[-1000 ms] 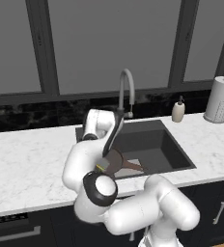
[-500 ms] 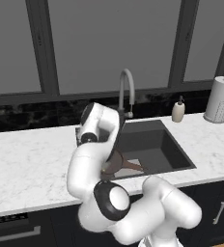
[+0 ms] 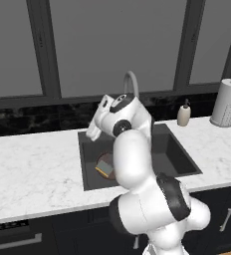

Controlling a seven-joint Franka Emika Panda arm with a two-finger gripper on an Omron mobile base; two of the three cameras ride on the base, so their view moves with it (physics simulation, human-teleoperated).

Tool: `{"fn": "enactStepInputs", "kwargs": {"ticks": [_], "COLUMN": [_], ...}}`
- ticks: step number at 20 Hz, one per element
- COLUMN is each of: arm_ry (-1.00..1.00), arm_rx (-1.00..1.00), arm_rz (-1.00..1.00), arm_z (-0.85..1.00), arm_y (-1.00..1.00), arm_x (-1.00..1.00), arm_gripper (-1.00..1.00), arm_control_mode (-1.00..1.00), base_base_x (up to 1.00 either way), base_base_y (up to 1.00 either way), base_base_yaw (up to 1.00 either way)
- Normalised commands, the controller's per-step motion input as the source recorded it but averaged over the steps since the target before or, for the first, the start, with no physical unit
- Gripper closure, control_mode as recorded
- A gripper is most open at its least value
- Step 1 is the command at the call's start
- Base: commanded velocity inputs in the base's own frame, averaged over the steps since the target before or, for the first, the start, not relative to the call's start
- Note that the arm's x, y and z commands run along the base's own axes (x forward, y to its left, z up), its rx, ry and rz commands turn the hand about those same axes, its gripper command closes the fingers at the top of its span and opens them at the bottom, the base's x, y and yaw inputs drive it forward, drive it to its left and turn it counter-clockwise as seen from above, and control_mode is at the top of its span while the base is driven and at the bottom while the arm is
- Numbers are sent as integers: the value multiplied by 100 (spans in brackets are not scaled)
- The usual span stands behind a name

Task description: Pick the pan and sponge and place them into the sink. Then turn on the water.

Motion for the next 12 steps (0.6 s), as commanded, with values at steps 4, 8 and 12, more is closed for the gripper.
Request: {"fn": "enactStepInputs", "kwargs": {"ticks": [4,8,12], "arm_ry": [0,0,0], "arm_rx": [0,7,19], "arm_rz": [26,24,23], "arm_z": [11,38,68], "arm_y": [-60,-54,-55], "arm_x": [-100,-100,-99], "arm_gripper": [-100,-100,-100], "arm_control_mode": [-100,-100,-100], "base_base_x": [0,0,0], "base_base_y": [0,0,0], "base_base_yaw": [0,0,0]}}
